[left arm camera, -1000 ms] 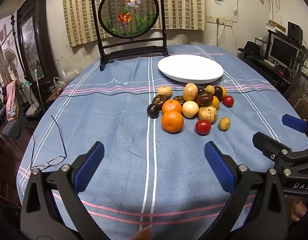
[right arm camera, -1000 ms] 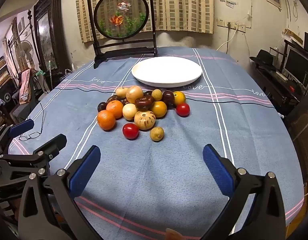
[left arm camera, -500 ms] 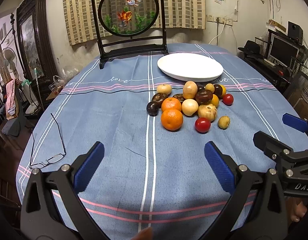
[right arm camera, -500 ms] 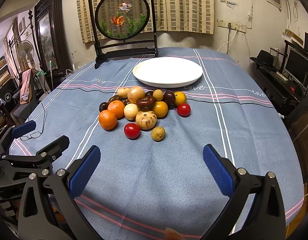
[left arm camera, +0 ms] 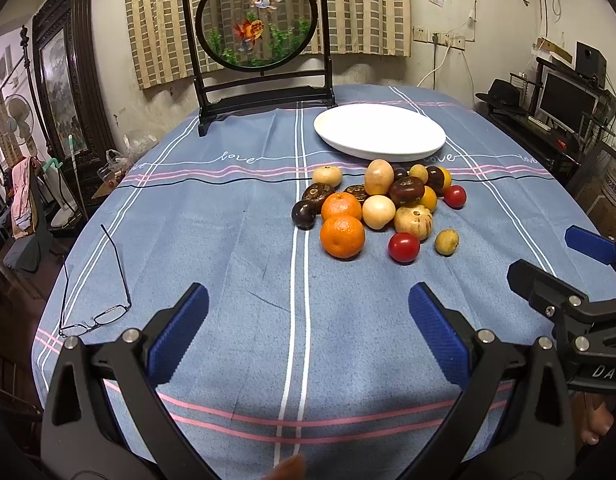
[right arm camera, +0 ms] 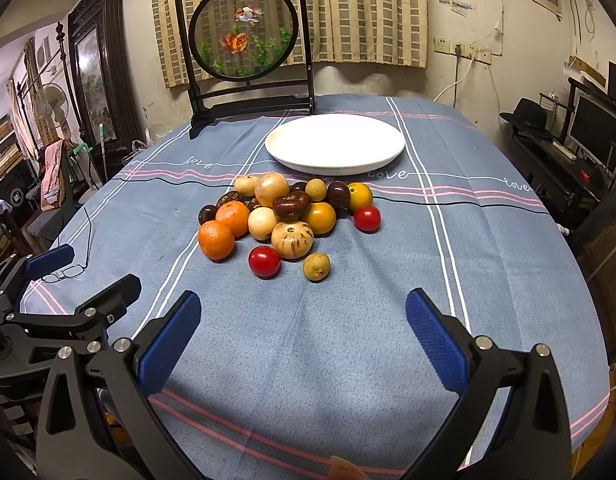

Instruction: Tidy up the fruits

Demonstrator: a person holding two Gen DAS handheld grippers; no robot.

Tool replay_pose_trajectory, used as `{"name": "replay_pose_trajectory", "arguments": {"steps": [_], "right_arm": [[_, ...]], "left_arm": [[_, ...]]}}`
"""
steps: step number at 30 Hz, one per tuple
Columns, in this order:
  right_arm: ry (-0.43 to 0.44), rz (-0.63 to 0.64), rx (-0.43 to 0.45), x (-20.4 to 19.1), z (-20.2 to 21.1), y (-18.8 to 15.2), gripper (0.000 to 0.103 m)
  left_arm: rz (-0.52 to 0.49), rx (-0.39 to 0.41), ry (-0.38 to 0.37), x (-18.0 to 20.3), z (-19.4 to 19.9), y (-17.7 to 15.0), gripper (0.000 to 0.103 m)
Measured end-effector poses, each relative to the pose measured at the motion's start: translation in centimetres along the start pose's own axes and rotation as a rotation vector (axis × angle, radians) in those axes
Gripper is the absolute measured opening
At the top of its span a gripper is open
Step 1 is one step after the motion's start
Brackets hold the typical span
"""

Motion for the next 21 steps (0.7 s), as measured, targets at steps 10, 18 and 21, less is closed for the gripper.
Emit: {"name": "replay_pose_trajectory", "arguments": {"steps": [10,18,21], "right_arm": [[0.004,-0.003,0.001,0.08,0.07,-0.09,0.102],[0.005,-0.007,0.003,0.1,0.17,-0.21,0.102],[0.007,-0.009,0.003,0.09,0.14,-0.25,0.102]], "left_arm": [[0.006,-0.006,-0.004,0.21,-0.01,-0.29,0.101],[0.009,-0.017,-0.011,0.4,-0.04,-0.36,0.101],[0.01,-0.018,-0.012,0.39,-0.06,-0.37,0.101]]}}
Point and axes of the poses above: each gripper's, at about its wrist camera, not at the fingertips, and z roughly against the way its jaws point, x to its right, y to its top, the point moved 3 cm from there along -z, roughly the way its jaws point, and after that the axes turned 14 degrees about -y, right-handed, at the moved point
